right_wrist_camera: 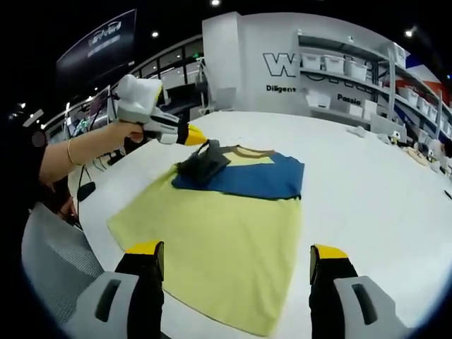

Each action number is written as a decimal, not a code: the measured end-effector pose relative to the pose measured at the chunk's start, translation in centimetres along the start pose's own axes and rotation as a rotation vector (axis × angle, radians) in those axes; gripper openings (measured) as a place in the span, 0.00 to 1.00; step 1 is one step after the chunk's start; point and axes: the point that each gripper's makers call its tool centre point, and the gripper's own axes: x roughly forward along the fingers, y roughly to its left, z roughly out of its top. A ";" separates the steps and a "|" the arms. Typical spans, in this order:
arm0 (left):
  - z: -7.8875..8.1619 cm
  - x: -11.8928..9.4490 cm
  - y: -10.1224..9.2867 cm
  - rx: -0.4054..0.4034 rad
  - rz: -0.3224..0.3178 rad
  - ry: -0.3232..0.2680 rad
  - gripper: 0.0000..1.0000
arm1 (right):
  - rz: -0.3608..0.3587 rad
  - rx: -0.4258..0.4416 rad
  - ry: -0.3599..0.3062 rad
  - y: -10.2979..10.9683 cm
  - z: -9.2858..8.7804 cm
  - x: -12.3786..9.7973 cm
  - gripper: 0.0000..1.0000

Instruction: Fold the garment on the visible template until the final outline fits inside the template.

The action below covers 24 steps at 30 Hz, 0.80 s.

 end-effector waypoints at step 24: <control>-1.9 3.0 -8.0 0.085 -0.172 0.037 0.02 | -0.008 -0.016 0.025 -0.3 -0.6 0.6 0.82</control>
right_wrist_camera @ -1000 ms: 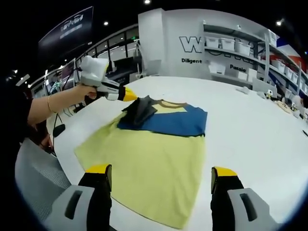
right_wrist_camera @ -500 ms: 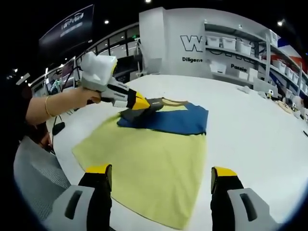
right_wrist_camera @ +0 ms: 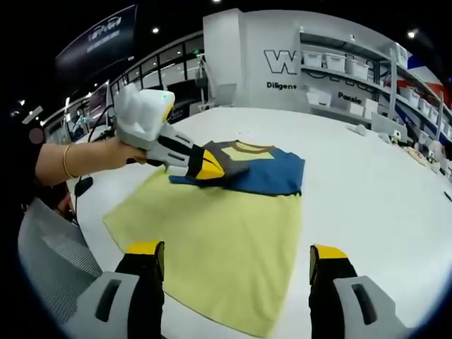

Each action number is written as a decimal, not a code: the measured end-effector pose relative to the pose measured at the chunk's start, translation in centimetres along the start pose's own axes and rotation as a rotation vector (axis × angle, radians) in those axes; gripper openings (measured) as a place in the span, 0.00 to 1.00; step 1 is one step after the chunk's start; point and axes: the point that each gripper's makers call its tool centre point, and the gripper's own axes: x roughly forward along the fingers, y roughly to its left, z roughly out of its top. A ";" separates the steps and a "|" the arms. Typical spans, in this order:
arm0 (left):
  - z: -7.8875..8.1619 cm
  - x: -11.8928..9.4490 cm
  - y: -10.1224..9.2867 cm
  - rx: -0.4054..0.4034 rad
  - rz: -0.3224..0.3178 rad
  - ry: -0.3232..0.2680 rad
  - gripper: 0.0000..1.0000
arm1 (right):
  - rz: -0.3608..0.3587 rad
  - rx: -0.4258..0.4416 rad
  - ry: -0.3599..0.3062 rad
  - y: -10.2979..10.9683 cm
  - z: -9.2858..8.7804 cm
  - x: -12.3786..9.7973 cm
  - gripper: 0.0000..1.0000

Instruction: Fold the garment on the visible template until the final outline fits inside the template.

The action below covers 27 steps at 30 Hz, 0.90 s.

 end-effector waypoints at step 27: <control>-1.6 -4.8 5.5 -0.154 0.169 -0.094 0.71 | 0.052 -0.037 -0.052 1.4 2.8 1.4 0.86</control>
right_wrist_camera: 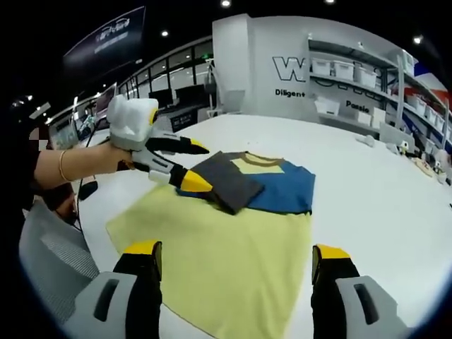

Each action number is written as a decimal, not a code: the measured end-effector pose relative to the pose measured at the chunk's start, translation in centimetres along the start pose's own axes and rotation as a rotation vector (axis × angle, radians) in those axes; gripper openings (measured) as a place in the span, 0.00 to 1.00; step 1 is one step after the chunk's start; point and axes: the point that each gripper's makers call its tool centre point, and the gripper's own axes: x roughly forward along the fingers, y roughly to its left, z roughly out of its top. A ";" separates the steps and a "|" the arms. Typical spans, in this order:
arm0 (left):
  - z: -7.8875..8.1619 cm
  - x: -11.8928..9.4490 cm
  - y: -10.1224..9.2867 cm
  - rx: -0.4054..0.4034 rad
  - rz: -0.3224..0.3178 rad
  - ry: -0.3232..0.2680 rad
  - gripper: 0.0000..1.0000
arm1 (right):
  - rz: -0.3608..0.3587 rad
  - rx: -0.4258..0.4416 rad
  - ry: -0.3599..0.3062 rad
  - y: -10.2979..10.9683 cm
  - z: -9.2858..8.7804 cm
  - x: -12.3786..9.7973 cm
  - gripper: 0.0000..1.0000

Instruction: Fold the garment on the visible template until the final outline fits inside the template.

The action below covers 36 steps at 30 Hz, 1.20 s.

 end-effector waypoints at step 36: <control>-7.7 -4.0 8.2 -0.100 0.167 0.137 0.63 | 0.104 -0.160 -0.008 2.7 5.3 9.6 0.51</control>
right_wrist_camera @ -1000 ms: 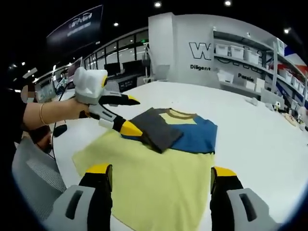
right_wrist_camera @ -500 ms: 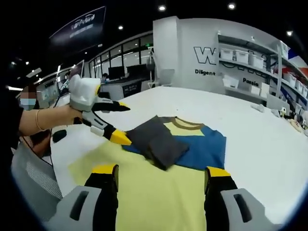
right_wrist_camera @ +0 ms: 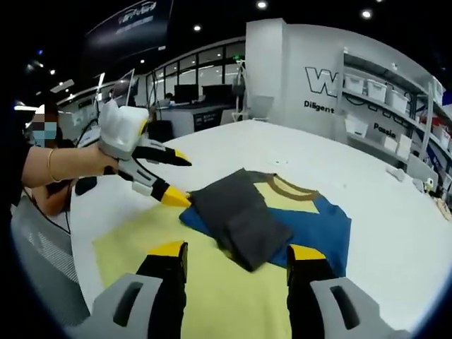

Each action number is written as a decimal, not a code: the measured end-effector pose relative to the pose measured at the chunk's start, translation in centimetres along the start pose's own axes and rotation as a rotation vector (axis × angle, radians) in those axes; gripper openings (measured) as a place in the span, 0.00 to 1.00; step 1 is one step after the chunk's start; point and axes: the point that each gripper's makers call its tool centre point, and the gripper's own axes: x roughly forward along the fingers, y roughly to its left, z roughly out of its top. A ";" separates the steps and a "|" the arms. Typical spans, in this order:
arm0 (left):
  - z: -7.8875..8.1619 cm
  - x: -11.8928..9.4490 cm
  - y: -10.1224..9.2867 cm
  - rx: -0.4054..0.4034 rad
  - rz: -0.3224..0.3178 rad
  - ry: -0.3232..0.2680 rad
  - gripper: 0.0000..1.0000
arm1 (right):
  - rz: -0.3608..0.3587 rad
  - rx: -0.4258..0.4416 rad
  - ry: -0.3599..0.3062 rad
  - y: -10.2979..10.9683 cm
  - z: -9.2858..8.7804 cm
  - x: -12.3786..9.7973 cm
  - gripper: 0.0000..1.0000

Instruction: Fold the garment on the visible template until the final outline fits inside the template.

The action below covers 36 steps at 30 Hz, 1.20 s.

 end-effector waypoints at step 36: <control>-2.2 1.5 0.1 -0.102 0.015 0.037 0.03 | -0.079 0.049 0.045 -2.2 -0.8 7.9 0.00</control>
